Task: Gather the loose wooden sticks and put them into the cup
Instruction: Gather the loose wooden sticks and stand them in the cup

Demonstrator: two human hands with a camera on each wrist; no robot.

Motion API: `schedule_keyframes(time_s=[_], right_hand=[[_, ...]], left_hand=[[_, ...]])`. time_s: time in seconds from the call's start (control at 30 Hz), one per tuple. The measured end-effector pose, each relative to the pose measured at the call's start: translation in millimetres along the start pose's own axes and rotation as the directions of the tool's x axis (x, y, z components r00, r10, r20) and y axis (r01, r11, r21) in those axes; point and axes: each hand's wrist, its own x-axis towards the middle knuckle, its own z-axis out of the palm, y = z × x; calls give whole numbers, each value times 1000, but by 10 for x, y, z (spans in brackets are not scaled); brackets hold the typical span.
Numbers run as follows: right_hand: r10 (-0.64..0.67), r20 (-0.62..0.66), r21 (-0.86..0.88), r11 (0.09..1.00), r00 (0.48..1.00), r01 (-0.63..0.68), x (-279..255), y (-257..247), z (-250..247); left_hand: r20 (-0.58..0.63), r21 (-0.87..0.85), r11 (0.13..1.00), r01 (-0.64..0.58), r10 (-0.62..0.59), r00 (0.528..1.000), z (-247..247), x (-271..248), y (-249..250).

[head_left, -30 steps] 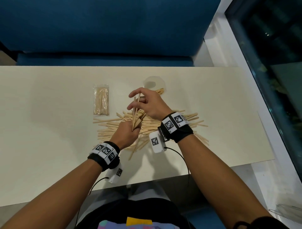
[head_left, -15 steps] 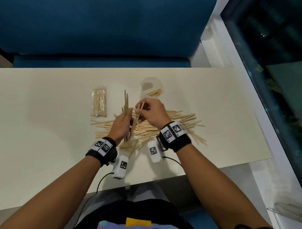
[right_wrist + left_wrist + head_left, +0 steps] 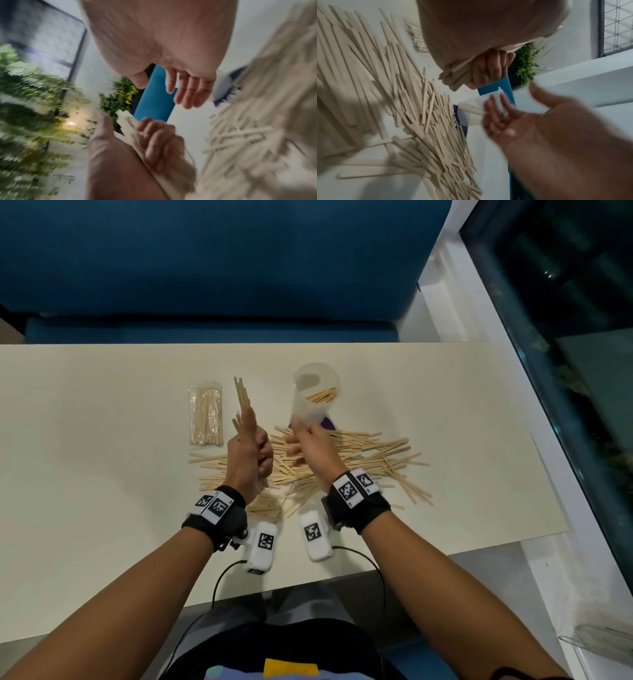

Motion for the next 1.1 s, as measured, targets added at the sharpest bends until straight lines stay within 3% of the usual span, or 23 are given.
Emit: schedule_keyframes(time_s=[0.03,0.07,0.1,0.13,0.2,0.23,0.33,0.4,0.43,0.47,0.5,0.53,0.57,0.6,0.67,0.73,0.8,0.83,0.9,1.03,1.1], right_hand=[[150,74,123,980,986,-158,-28,96,14],[285,199,278,901,938,-333,-76,178,36],[360,342,425,765,868,-484,-139,224,56],[378,445,531,618,812,-579,-184,244,83],[370,499,660,425,784,-620,-230,223,121],[370,485,689,397,793,-607,-231,195,127],[336,484,676,442,808,-589,-254,144,118],[318,518,526,613,794,-590,-255,109,82],[321,477,406,745,818,-529,-236,80,66],[292,370,289,866,882,-408,-211,36,56],[195,218,161,959,956,-233,-191,-37,41],[33,58,21,999,998,-35,-162,-127,18],[-159,-66,-90,984,985,153,-134,-232,-17],[-331,-141,-149,939,933,310,-107,-336,-54],[-544,-121,-228,829,830,510,-81,-517,-94],[-551,76,-404,745,831,531,-71,-570,-47],[-445,264,-659,565,856,497,-118,-530,46],[-417,316,-737,458,853,497,-150,-499,73],[-373,386,-774,367,844,516,-203,-466,64],[-211,442,-789,371,872,490,-211,-498,65],[-147,450,-724,517,881,456,-202,-534,38]], left_hand=[[-14,25,999,-40,41,999,19,7,24],[-36,74,993,-90,93,995,44,15,31],[-62,135,980,-144,153,986,81,22,25],[-85,190,963,-192,211,974,124,26,18],[-98,255,929,-267,299,949,190,13,0],[-98,274,916,-293,329,939,203,8,-16],[-123,326,891,-317,372,920,209,-5,-49],[-107,394,864,-315,384,917,209,-17,-47],[-100,418,854,-310,383,918,200,-22,-43],[-88,439,845,-305,378,922,190,-41,-39],[-69,461,837,-296,366,928,169,-52,-51],[-35,488,824,-288,349,937,140,-58,-76],[9,519,807,-282,324,946,106,-67,-115],[56,553,786,-277,297,953,81,-84,-144],[120,636,724,-265,247,962,52,-107,-204],[153,700,669,-250,201,968,64,-123,-190],[177,739,627,-247,174,969,57,-123,-143],[178,756,608,-240,161,971,37,-113,-124],[191,779,581,-238,142,971,-16,-102,-108],[323,816,464,-346,130,937,-5,-139,-91],[315,818,463,-342,137,939,-35,-120,-99]])
